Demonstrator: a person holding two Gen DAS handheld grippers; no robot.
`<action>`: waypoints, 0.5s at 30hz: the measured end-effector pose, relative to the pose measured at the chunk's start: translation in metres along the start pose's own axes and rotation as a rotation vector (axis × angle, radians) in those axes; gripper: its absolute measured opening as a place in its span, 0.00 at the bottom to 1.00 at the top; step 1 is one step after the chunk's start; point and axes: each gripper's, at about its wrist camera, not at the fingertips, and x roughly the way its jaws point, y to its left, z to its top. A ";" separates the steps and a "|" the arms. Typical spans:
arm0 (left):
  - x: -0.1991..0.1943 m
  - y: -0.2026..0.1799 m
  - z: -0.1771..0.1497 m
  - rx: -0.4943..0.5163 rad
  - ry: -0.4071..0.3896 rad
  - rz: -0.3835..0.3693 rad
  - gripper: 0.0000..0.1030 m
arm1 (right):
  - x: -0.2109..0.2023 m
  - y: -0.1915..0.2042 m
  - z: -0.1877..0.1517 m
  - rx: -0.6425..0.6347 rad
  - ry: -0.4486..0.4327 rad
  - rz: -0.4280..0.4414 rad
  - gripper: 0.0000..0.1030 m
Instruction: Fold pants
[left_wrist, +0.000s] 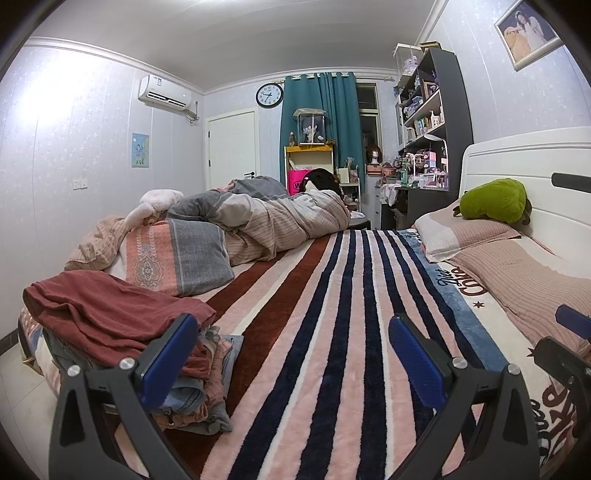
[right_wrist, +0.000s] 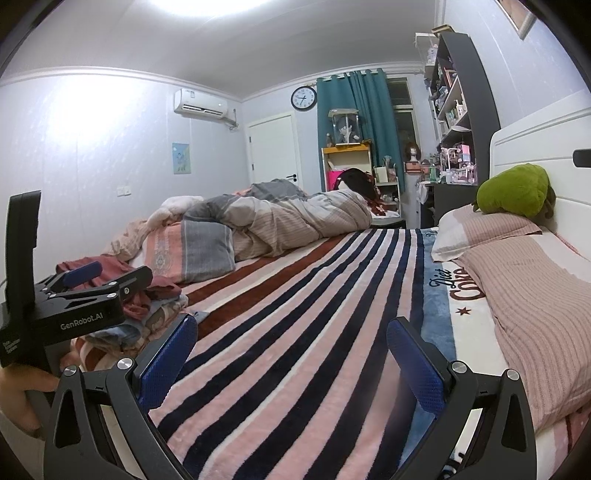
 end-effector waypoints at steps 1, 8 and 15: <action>0.000 0.000 0.000 0.000 0.000 0.000 0.99 | 0.000 0.000 0.000 0.000 0.000 0.000 0.99; 0.000 0.000 0.000 -0.002 0.000 0.000 0.99 | 0.000 0.000 0.000 0.001 0.000 0.001 0.99; -0.001 -0.001 0.002 0.000 0.006 -0.002 0.99 | 0.000 -0.001 0.000 0.001 0.000 0.000 0.99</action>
